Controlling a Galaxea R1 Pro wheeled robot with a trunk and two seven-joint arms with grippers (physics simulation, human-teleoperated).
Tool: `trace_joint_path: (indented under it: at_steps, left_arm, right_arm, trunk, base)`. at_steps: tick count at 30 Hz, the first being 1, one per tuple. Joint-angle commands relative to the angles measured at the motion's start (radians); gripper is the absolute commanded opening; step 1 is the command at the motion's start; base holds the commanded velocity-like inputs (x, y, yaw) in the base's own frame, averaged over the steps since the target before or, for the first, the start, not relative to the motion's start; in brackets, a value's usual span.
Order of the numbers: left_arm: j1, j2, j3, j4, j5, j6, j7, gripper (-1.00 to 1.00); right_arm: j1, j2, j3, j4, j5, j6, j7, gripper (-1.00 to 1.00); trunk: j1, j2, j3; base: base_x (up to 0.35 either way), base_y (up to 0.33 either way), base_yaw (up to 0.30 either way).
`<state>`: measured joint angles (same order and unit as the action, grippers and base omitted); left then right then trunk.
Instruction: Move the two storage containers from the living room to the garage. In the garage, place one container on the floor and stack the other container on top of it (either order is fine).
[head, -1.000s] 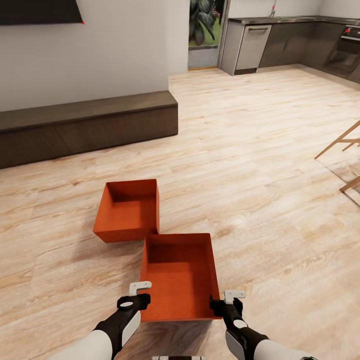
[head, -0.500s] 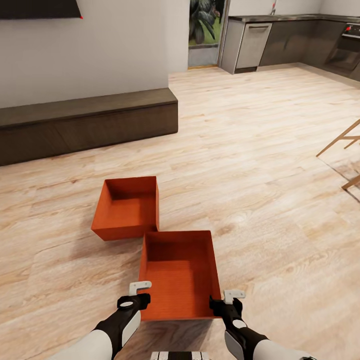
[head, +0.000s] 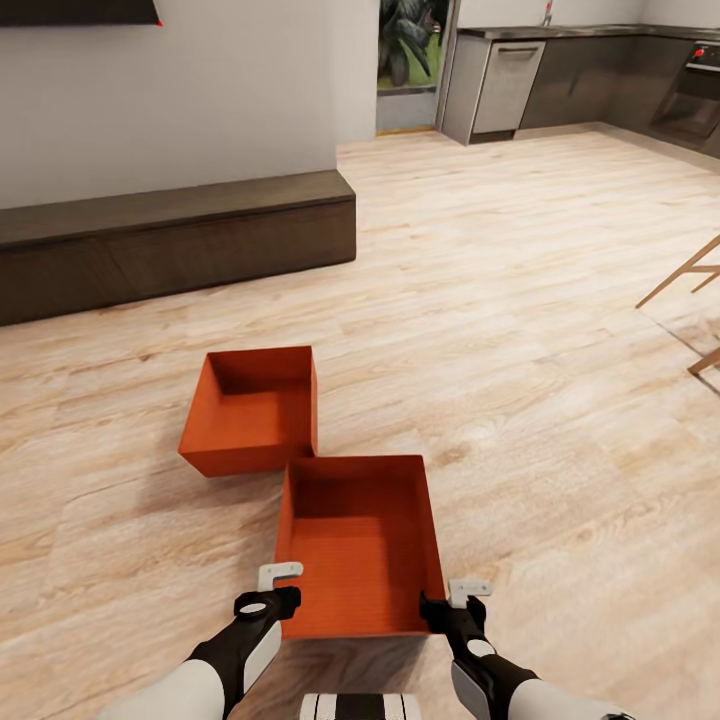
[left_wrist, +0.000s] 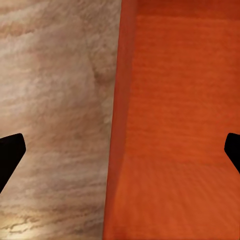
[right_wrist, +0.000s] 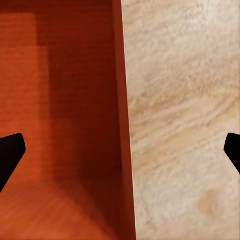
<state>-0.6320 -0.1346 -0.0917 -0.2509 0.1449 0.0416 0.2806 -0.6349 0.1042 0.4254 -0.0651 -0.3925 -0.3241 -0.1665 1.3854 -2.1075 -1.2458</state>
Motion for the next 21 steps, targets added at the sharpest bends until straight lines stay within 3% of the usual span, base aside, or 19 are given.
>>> trace_joint_path:
  at_steps: [1, 21]
  left_arm:
    - [0.000, 0.001, -0.009, -0.002, 0.010, 0.004, 0.006, 1.00]
    - [0.000, 0.001, -0.009, -0.002, 0.009, 0.003, 0.006, 1.00]
  right_arm:
    - [0.000, 0.000, 0.009, 0.001, -0.007, -0.003, -0.004, 1.00]
    - [0.000, -0.001, 0.013, 0.001, -0.005, -0.003, 0.037, 1.00]
  trunk:
    - [0.004, -0.007, -0.004]
    - [0.080, -0.147, -0.066]
  base:
    - [0.000, 0.000, 0.000]
    - [0.000, 0.000, 0.000]
